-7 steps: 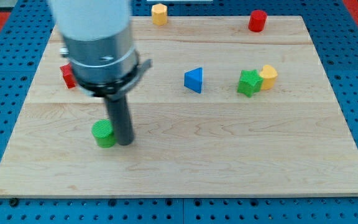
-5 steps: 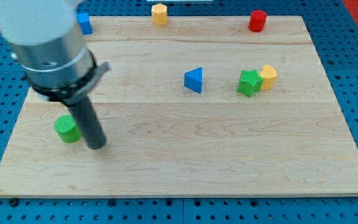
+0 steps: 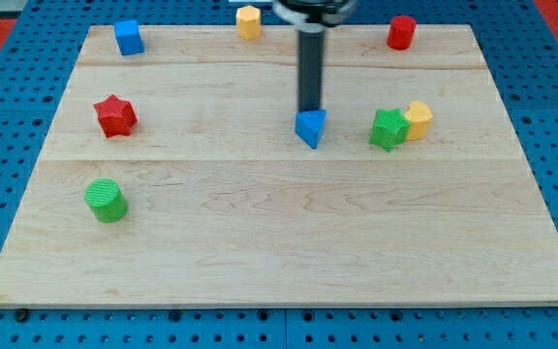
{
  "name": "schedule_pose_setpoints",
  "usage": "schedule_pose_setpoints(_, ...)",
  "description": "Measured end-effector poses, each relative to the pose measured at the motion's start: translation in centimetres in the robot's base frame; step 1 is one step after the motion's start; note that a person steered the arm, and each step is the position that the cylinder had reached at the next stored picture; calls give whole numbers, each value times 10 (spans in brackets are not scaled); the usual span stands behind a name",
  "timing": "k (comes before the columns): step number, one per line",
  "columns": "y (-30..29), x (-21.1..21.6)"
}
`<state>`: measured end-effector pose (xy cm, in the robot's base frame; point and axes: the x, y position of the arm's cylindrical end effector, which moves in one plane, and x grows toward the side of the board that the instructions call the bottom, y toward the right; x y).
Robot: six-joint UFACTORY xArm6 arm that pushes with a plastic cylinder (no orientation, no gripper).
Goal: Move the blue triangle towards the bottom center
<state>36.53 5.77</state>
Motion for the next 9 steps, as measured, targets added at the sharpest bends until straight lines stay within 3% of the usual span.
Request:
schedule_pose_setpoints(1, 17, 33)
schedule_pose_setpoints(2, -6, 36)
schedule_pose_setpoints(3, -3, 10)
schedule_pose_setpoints(4, -33, 13)
schedule_pose_setpoints(5, -51, 48)
schedule_pose_setpoints(7, -106, 54)
schedule_pose_setpoints(8, -73, 101)
schedule_pose_setpoints(9, -47, 94)
